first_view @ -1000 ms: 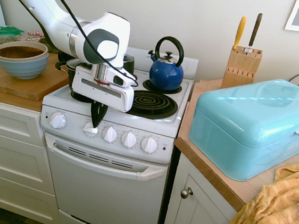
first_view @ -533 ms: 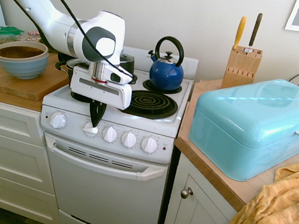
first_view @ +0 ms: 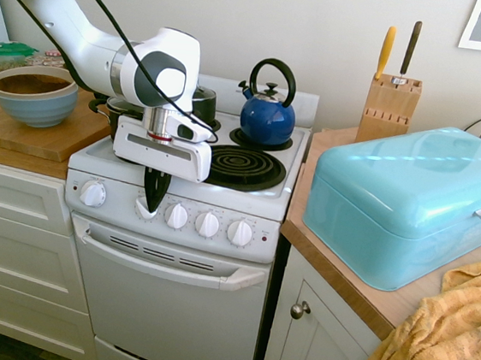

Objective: Turn off the stove

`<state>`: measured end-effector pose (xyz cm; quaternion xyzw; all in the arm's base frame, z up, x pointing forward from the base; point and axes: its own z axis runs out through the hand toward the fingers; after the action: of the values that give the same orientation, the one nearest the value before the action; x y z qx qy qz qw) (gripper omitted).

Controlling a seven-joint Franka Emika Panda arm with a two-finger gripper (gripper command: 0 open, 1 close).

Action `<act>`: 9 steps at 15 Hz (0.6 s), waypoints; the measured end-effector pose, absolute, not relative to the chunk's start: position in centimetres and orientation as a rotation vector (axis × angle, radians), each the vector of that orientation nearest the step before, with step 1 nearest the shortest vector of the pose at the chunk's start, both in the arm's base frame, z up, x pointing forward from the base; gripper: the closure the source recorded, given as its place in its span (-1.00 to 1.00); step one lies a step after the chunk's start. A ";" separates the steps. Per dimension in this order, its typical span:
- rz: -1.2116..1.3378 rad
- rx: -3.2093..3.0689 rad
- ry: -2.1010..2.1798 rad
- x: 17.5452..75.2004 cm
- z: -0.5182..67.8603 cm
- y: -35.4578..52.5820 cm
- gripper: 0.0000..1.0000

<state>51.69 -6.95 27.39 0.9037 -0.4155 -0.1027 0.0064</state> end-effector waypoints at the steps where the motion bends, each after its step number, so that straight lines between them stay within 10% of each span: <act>1: -0.335 2.851 -1.293 51.6 27.3 -7.1 1.00; 9: -0.376 2.932 -1.344 50.3 25.3 -8.4 1.00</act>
<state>50.31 -8.39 25.34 0.9016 -0.4134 -0.1157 -0.0527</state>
